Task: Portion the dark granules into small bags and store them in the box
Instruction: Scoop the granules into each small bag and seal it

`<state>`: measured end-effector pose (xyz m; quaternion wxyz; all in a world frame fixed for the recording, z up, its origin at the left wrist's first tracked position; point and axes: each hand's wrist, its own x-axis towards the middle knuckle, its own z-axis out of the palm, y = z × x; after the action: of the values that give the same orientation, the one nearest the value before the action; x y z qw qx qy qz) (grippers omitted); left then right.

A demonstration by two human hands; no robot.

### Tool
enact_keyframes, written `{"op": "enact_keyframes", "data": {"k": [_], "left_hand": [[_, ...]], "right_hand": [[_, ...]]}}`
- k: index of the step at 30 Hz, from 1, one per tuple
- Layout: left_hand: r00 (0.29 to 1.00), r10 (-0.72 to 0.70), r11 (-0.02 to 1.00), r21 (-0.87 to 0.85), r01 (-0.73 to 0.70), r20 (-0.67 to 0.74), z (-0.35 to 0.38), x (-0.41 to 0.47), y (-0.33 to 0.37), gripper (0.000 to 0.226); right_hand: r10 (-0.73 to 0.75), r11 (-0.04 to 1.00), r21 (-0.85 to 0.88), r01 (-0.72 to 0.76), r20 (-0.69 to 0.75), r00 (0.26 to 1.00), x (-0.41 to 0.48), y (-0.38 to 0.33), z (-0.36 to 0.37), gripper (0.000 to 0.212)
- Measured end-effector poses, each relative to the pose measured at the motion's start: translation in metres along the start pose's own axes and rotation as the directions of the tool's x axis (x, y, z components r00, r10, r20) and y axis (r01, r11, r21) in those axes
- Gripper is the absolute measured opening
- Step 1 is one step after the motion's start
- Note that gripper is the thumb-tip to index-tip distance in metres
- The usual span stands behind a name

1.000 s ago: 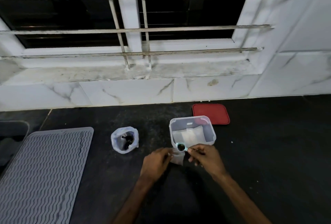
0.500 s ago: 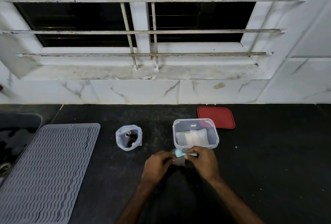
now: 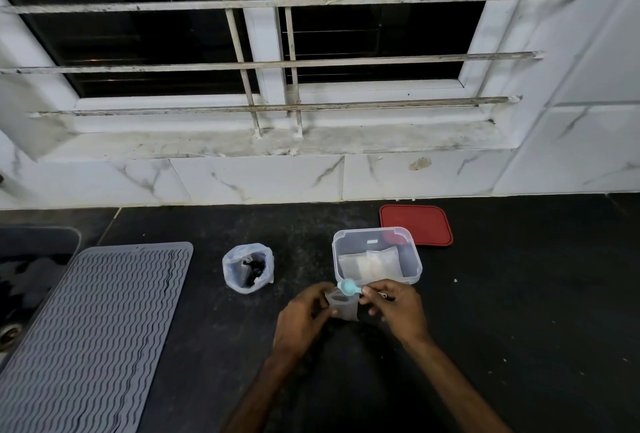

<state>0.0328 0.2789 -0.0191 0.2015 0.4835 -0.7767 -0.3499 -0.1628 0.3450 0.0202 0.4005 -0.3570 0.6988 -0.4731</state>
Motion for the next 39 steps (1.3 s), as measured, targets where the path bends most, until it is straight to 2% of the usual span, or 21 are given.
{"op": "enact_keyframes", "data": {"k": [2,4,7,10,13,15,16,17,19,20,22,24,26,28,31,36,39], "left_hand": [[0.998,-0.058,0.996,-0.068,0.056,-0.031,0.001,-0.001,0.001,0.052],[0.995,-0.090,0.988,-0.129,0.082,-0.053,0.004,-0.001,0.002,0.052],[0.994,-0.086,0.984,-0.159,0.075,-0.069,0.010,0.004,0.000,0.026],[0.989,-0.111,0.973,-0.215,0.088,-0.098,0.012,0.007,-0.001,0.011],[0.985,-0.123,0.957,-0.276,0.087,-0.118,0.012,0.007,0.003,0.013],[0.985,-0.129,0.949,-0.303,0.089,-0.118,0.012,0.006,0.006,0.013],[0.985,-0.123,0.945,-0.316,0.080,-0.119,0.012,0.006,0.008,0.014],[0.986,-0.108,0.945,-0.321,0.062,-0.126,0.011,0.005,0.009,0.015],[0.989,-0.062,0.958,-0.285,0.021,-0.137,0.010,0.005,0.011,0.018],[0.990,-0.032,0.969,-0.245,-0.003,-0.138,0.009,0.005,0.012,0.017],[0.989,0.034,0.985,-0.161,-0.057,-0.143,0.007,0.005,0.015,0.017],[0.984,0.102,0.988,-0.104,-0.118,-0.144,0.006,0.006,0.020,0.015],[0.978,0.157,0.983,-0.077,-0.169,-0.140,0.005,0.007,0.025,0.013],[0.977,0.165,0.978,-0.102,-0.179,-0.138,0.006,0.007,0.029,0.011],[0.986,0.078,0.974,-0.200,-0.107,-0.147,0.005,0.006,0.035,0.013],[0.979,-0.082,0.947,-0.320,0.019,-0.185,0.007,0.004,0.039,0.011],[0.981,-0.112,0.850,-0.527,0.014,-0.156,0.009,0.006,0.041,0.006]], "right_hand": [[0.081,0.988,0.128,-0.081,0.009,0.997,-0.005,0.002,-0.004,0.008],[0.167,0.964,0.202,-0.170,0.031,0.985,-0.012,0.006,-0.010,0.009],[0.276,0.939,0.209,-0.274,0.021,0.961,-0.021,0.025,-0.023,0.008],[0.322,0.943,0.125,-0.310,-0.101,0.941,-0.023,0.050,-0.035,0.004],[0.248,0.964,-0.045,-0.263,-0.211,0.945,-0.016,0.070,-0.040,0.011],[0.169,0.947,-0.234,-0.221,-0.225,0.960,-0.009,0.081,-0.042,0.014],[0.129,0.910,-0.357,-0.209,-0.236,0.963,-0.008,0.084,-0.042,0.008],[0.078,0.859,-0.474,-0.193,-0.250,0.965,-0.007,0.086,-0.041,0.011],[-0.036,0.796,-0.590,-0.133,-0.265,0.964,-0.012,0.072,-0.036,0.027],[-0.124,0.814,-0.579,-0.044,-0.248,0.961,-0.015,0.057,-0.032,0.027],[-0.272,0.880,-0.434,0.195,-0.122,0.955,-0.018,0.028,-0.021,0.023],[-0.298,0.922,-0.247,0.297,0.032,0.954,-0.018,0.009,-0.006,0.029],[-0.269,0.950,-0.140,0.281,0.097,0.958,-0.017,0.000,0.005,0.028],[-0.264,0.953,-0.136,0.270,0.058,0.963,-0.015,-0.001,0.011,0.016],[-0.267,0.950,-0.174,0.260,-0.018,0.964,-0.009,0.000,0.010,0.018],[-0.292,0.911,-0.320,0.261,-0.053,0.955,-0.002,-0.006,0.009,0.029],[-0.285,0.916,-0.311,0.254,-0.057,0.957,0.000,-0.011,0.009,0.028]]}}
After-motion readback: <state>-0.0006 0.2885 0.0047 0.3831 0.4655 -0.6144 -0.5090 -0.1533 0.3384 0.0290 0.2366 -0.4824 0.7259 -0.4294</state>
